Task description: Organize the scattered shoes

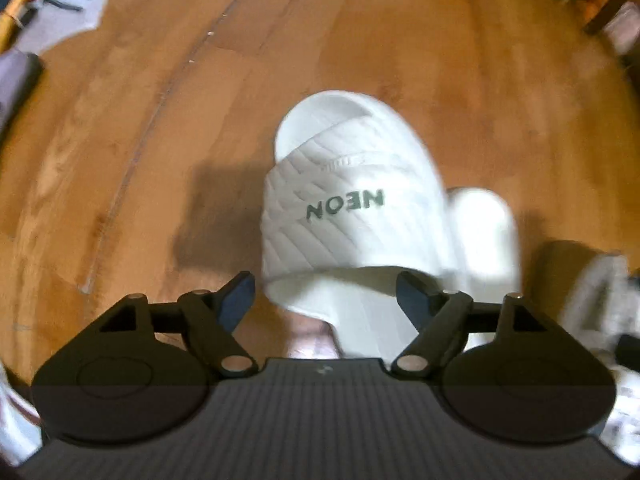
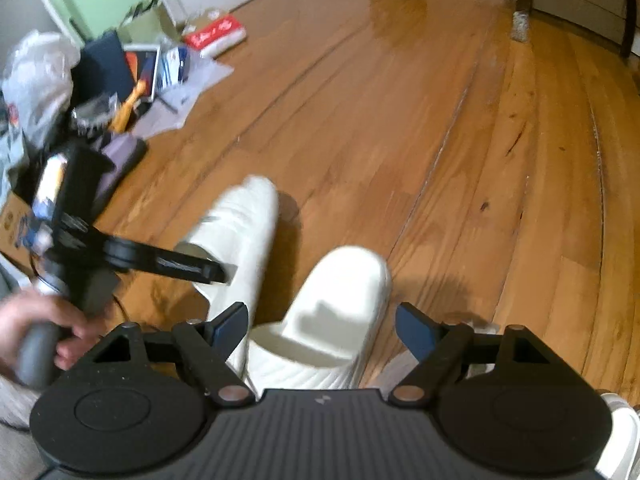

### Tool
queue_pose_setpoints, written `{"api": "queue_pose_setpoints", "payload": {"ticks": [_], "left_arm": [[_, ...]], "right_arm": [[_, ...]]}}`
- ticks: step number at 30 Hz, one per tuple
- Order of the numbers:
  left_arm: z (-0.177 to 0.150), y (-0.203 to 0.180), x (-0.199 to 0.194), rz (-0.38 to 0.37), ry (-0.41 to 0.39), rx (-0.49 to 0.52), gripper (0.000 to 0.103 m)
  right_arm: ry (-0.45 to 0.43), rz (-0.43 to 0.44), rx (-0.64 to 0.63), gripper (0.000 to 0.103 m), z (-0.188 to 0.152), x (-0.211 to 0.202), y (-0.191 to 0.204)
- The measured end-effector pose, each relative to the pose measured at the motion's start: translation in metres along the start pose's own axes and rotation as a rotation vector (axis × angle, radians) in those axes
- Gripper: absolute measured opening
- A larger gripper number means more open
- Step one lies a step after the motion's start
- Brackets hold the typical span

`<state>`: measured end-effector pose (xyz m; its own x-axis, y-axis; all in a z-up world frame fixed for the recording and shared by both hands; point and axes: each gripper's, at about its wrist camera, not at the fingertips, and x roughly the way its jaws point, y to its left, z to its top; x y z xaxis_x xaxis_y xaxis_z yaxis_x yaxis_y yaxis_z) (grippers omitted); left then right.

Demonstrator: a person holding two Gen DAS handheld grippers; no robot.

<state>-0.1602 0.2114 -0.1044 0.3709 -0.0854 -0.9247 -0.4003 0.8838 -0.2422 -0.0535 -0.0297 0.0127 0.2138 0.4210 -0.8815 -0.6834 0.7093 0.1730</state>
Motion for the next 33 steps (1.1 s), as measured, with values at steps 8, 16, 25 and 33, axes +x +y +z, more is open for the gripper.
{"api": "queue_pose_setpoints", "payload": {"ticks": [8,16,25,33], "left_arm": [[-0.006,0.063,-0.042,-0.15,-0.111,-0.051,0.083],[-0.009,0.096,-0.048,-0.105,-0.138,-0.073,0.083],[-0.012,0.118,-0.035,-0.109,-0.124,-0.133,0.083],[-0.009,0.115,-0.029,-0.154,-0.113,-0.125,0.083]], "right_arm": [[0.289,-0.006,-0.177,0.082,0.035,0.004,0.052],[0.316,-0.112,-0.52,0.082,0.07,0.054,0.127],[0.376,-0.065,-0.797,0.078,0.077,0.117,0.142],[0.462,0.017,-0.929,0.079,0.087,0.159,0.136]]}}
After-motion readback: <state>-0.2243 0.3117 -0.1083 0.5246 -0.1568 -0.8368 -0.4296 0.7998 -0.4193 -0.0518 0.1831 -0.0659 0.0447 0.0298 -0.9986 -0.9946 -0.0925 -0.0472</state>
